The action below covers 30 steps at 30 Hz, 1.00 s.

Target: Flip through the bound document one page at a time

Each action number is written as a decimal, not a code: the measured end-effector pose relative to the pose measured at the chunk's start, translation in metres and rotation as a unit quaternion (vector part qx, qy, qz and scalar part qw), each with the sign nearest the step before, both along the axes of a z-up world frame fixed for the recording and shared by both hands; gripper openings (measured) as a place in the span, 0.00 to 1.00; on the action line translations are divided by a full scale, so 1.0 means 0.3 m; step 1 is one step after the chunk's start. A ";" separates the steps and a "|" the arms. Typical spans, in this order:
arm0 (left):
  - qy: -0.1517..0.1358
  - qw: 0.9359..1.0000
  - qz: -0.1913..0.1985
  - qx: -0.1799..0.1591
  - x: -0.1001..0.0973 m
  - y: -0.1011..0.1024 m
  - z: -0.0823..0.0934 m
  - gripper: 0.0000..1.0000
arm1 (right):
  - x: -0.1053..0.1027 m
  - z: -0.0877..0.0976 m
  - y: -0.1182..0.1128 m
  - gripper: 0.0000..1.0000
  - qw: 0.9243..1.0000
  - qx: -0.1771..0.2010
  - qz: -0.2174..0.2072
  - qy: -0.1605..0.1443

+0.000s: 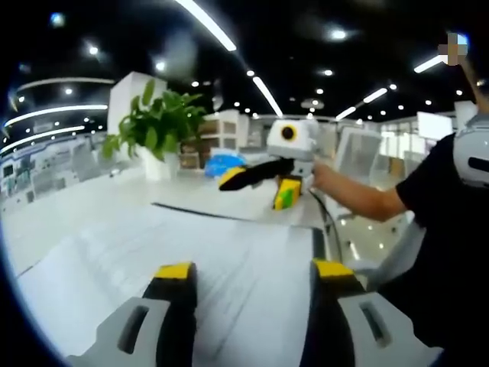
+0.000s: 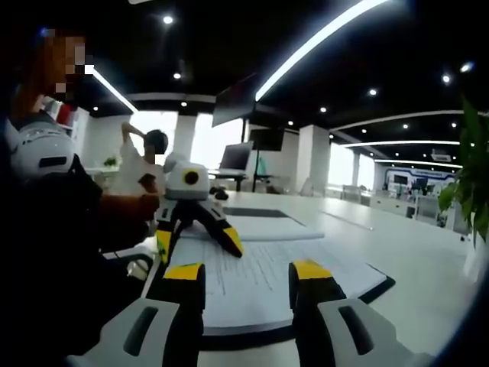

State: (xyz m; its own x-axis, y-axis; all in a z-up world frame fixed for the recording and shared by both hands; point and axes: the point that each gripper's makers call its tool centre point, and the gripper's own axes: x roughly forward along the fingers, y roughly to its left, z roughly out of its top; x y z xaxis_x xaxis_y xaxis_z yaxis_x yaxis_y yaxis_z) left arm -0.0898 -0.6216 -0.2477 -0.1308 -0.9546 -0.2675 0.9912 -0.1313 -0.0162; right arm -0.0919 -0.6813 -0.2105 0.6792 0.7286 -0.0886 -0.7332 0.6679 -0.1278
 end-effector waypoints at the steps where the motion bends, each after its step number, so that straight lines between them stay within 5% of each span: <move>1: 0.000 1.000 0.000 0.000 0.000 0.000 0.000 0.60 | -0.001 0.000 0.001 0.46 1.000 -0.001 0.000 0.000; 16: -0.006 1.000 -0.009 0.009 -0.016 -0.019 -0.008 0.60 | -0.020 -0.006 0.016 0.46 1.000 -0.005 0.005 0.002; 30: 0.017 1.000 -0.010 0.003 -0.013 -0.017 0.002 0.58 | -0.108 -0.035 0.087 0.47 0.998 -0.032 0.061 0.009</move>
State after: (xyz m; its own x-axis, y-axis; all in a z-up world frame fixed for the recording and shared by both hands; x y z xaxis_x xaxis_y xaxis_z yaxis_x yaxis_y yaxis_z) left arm -0.0938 -0.6266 -0.2473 -0.1589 -0.9502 -0.2682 0.9873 -0.1506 -0.0513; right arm -0.1244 -0.6554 -0.2210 0.5843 0.7978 -0.1489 -0.8107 0.5653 -0.1521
